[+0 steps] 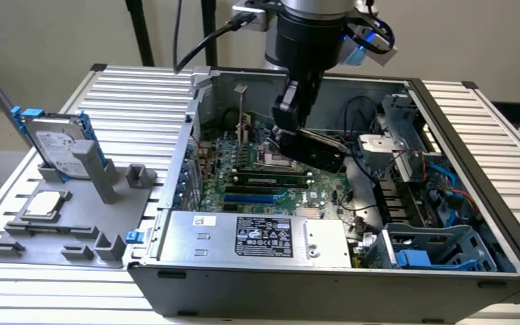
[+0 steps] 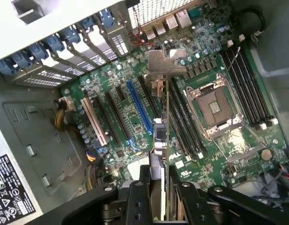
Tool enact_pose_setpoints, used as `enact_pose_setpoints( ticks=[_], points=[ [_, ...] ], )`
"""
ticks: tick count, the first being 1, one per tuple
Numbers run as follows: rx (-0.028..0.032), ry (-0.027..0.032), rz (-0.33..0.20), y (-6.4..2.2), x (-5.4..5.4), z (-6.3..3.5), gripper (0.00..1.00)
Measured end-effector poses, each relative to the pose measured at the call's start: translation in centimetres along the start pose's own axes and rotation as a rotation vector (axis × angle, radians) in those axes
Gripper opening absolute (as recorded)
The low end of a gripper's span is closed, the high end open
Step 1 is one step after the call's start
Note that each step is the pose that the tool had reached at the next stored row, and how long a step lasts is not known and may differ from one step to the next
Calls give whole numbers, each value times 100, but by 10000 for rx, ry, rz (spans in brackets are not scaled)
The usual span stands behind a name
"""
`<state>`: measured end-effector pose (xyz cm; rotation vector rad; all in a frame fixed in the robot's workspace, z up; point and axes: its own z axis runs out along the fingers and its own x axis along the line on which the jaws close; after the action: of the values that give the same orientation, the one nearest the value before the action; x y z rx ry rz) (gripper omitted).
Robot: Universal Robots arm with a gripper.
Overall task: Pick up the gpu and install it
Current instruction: 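Insert the gpu into the slot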
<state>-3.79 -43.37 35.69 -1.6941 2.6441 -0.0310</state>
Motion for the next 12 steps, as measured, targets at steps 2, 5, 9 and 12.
enact_pose_setpoints(
  ticks=[2, 5, 9, 12],
  points=[
    [20, -14, -359, 0, 0, 22, 27],
    [43, -32, -910, 1, -1, 61, 27],
    [64, -53, -1631, 5, 0, 131, 27],
    [73, -61, -1949, 24, 8, 185, 27]
  ],
)
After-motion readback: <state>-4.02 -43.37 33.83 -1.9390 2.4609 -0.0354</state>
